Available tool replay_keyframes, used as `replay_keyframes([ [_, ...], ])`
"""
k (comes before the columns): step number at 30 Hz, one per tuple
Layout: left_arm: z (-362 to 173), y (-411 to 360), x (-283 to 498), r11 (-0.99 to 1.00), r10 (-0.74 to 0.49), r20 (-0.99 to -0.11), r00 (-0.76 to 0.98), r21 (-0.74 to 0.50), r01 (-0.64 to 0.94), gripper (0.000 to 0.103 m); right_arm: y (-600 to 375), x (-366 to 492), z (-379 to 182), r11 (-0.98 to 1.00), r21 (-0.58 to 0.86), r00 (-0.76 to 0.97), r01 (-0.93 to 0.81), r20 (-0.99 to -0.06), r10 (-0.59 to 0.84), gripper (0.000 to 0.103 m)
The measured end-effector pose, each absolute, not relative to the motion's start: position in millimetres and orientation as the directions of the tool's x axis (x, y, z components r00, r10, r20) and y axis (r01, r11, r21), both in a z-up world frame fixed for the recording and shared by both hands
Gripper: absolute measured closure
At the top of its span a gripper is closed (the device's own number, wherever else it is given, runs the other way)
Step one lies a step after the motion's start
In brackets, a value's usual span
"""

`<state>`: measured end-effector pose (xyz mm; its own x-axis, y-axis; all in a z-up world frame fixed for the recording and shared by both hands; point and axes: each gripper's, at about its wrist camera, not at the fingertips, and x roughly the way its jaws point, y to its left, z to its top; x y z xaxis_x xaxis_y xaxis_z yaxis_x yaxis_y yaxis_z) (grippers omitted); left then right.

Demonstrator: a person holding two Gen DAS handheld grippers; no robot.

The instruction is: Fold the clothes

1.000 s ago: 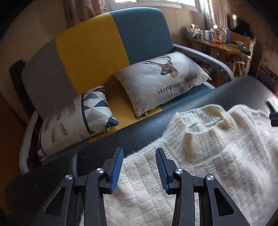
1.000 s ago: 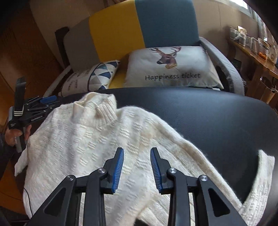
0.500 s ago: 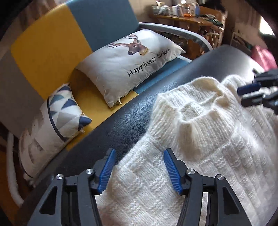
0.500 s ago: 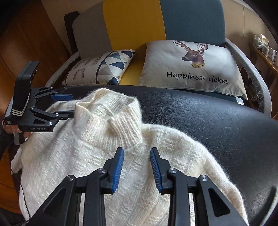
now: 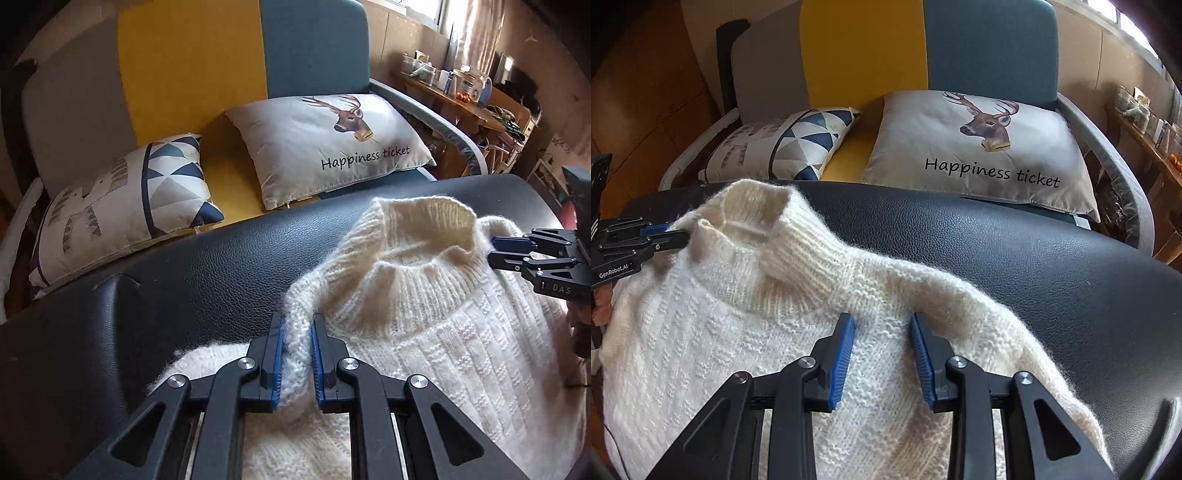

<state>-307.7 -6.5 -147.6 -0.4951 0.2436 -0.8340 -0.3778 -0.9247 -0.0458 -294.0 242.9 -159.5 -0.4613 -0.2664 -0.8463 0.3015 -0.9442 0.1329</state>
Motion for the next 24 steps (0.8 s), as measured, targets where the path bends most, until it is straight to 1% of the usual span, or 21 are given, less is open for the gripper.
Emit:
replay_keyframes([
  [4, -131, -17, -297, -0.933, 0.266, -0.809, -0.525, -0.079, -0.351, 0.086, 244, -288, -150, -0.945, 0.182, -0.463, 0.272, -0.836, -0.295, 0.071],
  [7, -112, -15, -289, -0.927, 0.269, -0.772, -0.576, -0.047, -0.371, 0.086, 228, -278, -140, -0.927, 0.196, -0.477, 0.321, -0.812, -0.337, 0.071],
  [9, -107, -1, -294, -0.905, 0.287, -0.774, -0.564, -0.027, -0.424, 0.086, 213, -275, -139, -0.913, 0.203, -0.461, 0.355, -0.811, -0.360, 0.071],
  [12, -109, 29, -303, -0.864, 0.318, -0.800, -0.509, -0.024, -0.503, 0.086, 197, -273, -146, -0.910, 0.182, -0.445, 0.372, -0.826, -0.347, 0.071],
  [15, -118, 63, -308, -0.832, 0.322, -0.819, -0.475, -0.006, -0.555, 0.086, 206, -272, -152, -0.919, 0.219, -0.445, 0.329, -0.822, -0.355, 0.071],
  [17, -120, 85, -308, -0.809, 0.360, -0.815, -0.453, -0.031, -0.587, 0.086, 216, -270, -154, -0.918, 0.247, -0.450, 0.309, -0.813, -0.370, 0.071],
  [20, -129, 111, -323, -0.788, 0.407, -0.831, -0.378, -0.110, -0.606, 0.080, 226, -265, -153, -0.920, 0.246, -0.463, 0.305, -0.806, -0.369, 0.071],
  [22, -138, 126, -335, -0.779, 0.432, -0.843, -0.321, -0.169, -0.604, 0.074, 228, -262, -153, -0.920, 0.234, -0.464, 0.315, -0.807, -0.364, 0.071],
  [24, -149, 132, -349, -0.788, 0.447, -0.854, -0.266, -0.235, -0.569, 0.064, 229, -259, -155, -0.918, 0.228, -0.462, 0.324, -0.809, -0.364, 0.071],
])
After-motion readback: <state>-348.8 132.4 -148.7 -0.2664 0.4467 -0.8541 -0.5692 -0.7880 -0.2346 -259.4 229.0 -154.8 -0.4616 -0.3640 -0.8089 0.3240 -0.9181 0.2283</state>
